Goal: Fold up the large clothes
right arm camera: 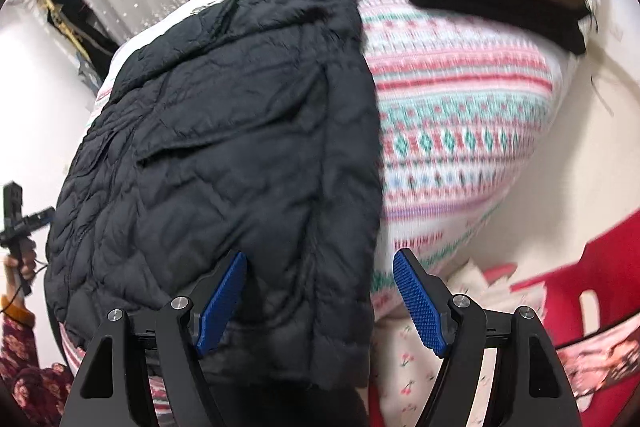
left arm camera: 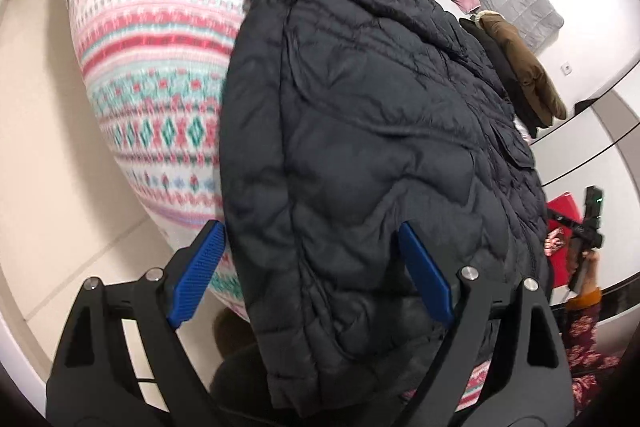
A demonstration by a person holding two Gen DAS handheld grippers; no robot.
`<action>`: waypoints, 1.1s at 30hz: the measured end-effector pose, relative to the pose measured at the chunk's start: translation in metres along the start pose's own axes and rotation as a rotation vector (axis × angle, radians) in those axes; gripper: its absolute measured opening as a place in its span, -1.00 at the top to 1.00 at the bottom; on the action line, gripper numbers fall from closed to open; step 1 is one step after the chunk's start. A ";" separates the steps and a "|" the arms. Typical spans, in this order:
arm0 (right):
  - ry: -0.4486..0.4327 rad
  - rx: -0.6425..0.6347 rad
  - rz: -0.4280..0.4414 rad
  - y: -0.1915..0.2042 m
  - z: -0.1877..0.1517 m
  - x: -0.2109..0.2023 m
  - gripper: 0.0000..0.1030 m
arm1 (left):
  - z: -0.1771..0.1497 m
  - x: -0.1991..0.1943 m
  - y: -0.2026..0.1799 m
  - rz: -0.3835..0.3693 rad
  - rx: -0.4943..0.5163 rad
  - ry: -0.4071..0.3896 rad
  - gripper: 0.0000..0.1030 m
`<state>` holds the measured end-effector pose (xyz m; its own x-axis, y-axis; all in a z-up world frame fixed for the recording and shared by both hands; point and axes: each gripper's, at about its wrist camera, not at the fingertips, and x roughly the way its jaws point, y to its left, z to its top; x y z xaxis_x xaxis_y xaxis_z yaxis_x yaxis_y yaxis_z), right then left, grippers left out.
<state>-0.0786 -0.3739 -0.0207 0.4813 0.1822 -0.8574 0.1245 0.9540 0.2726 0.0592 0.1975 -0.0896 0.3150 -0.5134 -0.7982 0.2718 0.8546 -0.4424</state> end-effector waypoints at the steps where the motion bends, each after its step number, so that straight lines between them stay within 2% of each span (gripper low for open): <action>1: 0.006 0.015 0.010 -0.003 -0.001 0.003 -0.49 | -0.003 0.002 0.002 -0.029 -0.012 0.005 -0.71; 4: 0.023 0.058 0.037 -0.008 -0.007 0.008 -0.49 | -0.009 0.007 0.005 -0.106 -0.041 0.019 -0.71; 7: 0.036 0.083 0.052 -0.011 -0.009 0.013 -0.49 | -0.012 0.008 0.004 -0.128 -0.053 0.019 -0.71; 13: 0.052 0.103 0.069 -0.005 -0.009 0.023 -0.49 | -0.018 0.007 -0.011 -0.136 -0.006 0.034 -0.71; 18: 0.051 0.083 0.044 0.003 -0.010 0.026 -0.49 | -0.021 0.007 -0.027 -0.117 0.044 0.044 -0.71; 25: 0.049 0.083 0.039 0.006 -0.011 0.027 -0.49 | -0.026 0.008 -0.041 -0.129 0.068 0.057 -0.66; 28: 0.051 0.085 0.042 0.006 -0.012 0.028 -0.50 | -0.029 0.006 -0.042 -0.126 0.066 0.052 -0.57; 31: 0.052 0.103 0.057 0.003 -0.015 0.029 -0.48 | -0.032 0.004 -0.039 -0.146 0.021 0.046 -0.45; 33: 0.046 0.122 0.068 0.001 -0.019 0.028 -0.44 | -0.034 0.001 -0.037 -0.158 -0.006 0.036 -0.21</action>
<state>-0.0813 -0.3630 -0.0529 0.4523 0.2590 -0.8534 0.1989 0.9035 0.3796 0.0188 0.1677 -0.0882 0.2358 -0.6382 -0.7329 0.3099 0.7641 -0.5657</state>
